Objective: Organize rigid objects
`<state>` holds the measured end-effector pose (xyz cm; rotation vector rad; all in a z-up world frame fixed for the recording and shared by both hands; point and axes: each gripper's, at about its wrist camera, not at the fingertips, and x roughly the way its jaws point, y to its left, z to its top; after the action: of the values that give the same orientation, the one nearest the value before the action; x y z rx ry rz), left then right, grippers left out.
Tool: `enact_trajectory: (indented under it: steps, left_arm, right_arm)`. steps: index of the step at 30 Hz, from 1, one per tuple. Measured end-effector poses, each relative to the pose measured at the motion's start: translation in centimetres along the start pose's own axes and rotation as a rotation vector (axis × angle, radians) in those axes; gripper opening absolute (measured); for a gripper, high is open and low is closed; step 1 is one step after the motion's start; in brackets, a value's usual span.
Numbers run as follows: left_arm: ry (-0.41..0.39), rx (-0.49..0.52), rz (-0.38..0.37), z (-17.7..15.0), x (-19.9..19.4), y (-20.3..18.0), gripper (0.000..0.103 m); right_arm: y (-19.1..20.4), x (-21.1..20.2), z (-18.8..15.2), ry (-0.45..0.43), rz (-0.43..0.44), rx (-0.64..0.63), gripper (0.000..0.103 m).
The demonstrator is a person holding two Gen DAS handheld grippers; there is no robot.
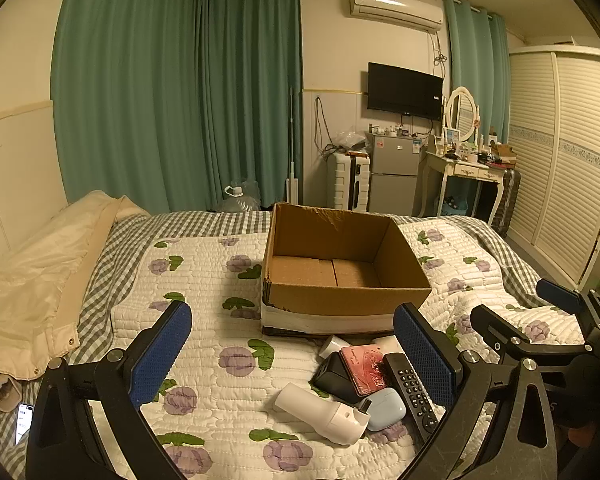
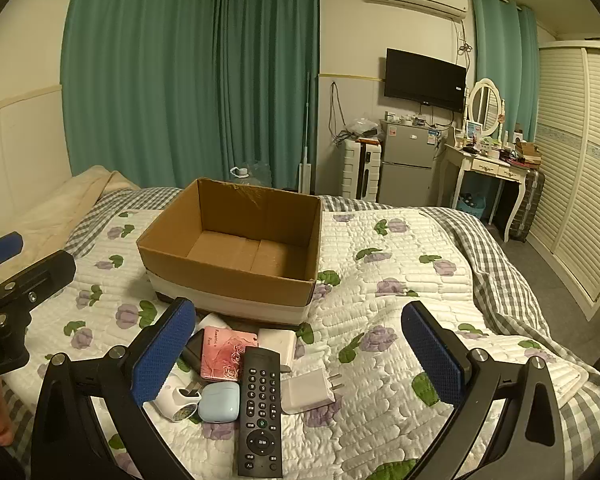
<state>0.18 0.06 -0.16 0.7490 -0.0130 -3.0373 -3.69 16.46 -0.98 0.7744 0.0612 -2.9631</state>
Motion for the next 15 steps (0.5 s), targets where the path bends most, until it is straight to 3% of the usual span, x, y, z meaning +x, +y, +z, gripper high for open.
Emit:
enact_trajectory:
  steps: [15]
  left_arm:
    - [-0.001,0.001,0.0,0.0,-0.01,-0.03,0.103]
  right_arm:
    - [0.44,0.04,-0.15,0.003,0.002,-0.002,0.103]
